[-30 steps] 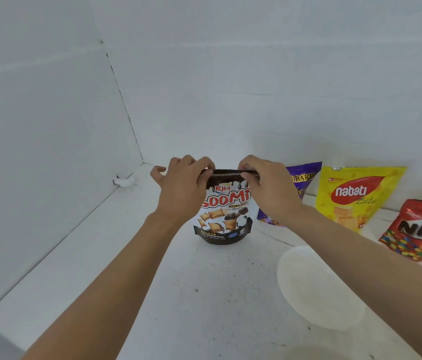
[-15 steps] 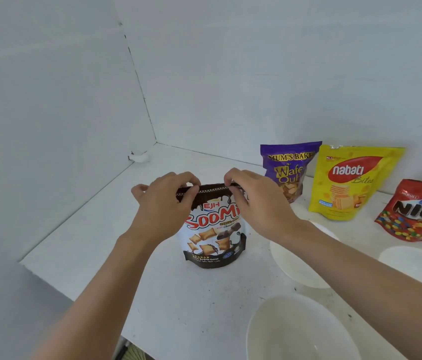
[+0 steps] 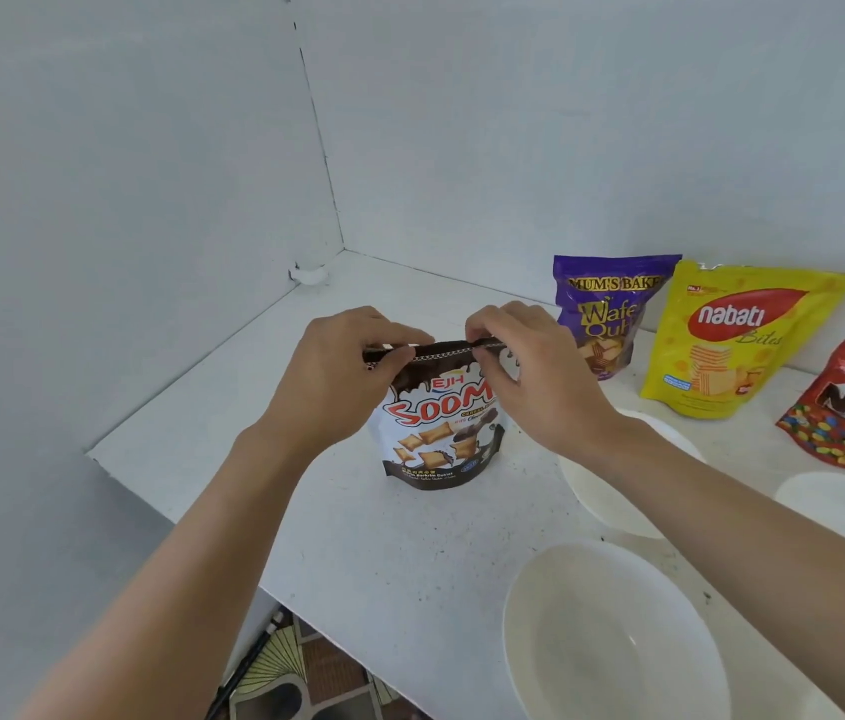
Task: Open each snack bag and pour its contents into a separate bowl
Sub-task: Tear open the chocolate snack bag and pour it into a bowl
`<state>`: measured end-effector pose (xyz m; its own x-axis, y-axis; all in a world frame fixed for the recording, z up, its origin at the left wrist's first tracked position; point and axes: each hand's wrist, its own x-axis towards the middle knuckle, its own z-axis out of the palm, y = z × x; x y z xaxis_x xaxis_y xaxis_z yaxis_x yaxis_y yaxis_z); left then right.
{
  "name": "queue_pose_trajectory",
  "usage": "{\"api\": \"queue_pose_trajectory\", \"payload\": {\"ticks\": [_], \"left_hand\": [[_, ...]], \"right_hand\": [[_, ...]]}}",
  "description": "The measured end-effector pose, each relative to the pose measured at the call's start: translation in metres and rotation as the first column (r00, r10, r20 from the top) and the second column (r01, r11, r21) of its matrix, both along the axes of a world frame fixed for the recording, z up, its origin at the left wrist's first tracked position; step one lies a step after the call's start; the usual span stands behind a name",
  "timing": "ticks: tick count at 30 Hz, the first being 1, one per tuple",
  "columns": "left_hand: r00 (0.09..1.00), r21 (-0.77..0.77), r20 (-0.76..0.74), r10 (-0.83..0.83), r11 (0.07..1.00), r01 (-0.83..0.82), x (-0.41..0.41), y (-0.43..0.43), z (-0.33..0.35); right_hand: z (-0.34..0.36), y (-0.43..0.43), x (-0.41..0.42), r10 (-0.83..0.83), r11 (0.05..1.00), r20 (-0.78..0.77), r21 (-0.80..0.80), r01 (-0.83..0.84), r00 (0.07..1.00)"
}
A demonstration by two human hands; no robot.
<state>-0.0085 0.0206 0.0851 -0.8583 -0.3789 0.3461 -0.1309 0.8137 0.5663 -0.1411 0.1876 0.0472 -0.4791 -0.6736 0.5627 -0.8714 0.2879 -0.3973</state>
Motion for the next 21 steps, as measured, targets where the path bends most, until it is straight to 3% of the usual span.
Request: {"api": "queue_pose_trajectory", "payload": {"ticks": [8, 21], "left_hand": [[0.99, -0.168, -0.132, -0.048, 0.986, 0.025, -0.001, -0.003, -0.011], [0.99, 0.026, -0.139, 0.014, 1.0, -0.011, 0.002, 0.007, -0.015]], "right_hand": [[0.001, -0.002, 0.004, 0.03, 0.999, 0.046, -0.046, -0.028, 0.998], [0.015, -0.01, 0.005, 0.132, 0.989, 0.322, -0.103, -0.104, 0.937]]}}
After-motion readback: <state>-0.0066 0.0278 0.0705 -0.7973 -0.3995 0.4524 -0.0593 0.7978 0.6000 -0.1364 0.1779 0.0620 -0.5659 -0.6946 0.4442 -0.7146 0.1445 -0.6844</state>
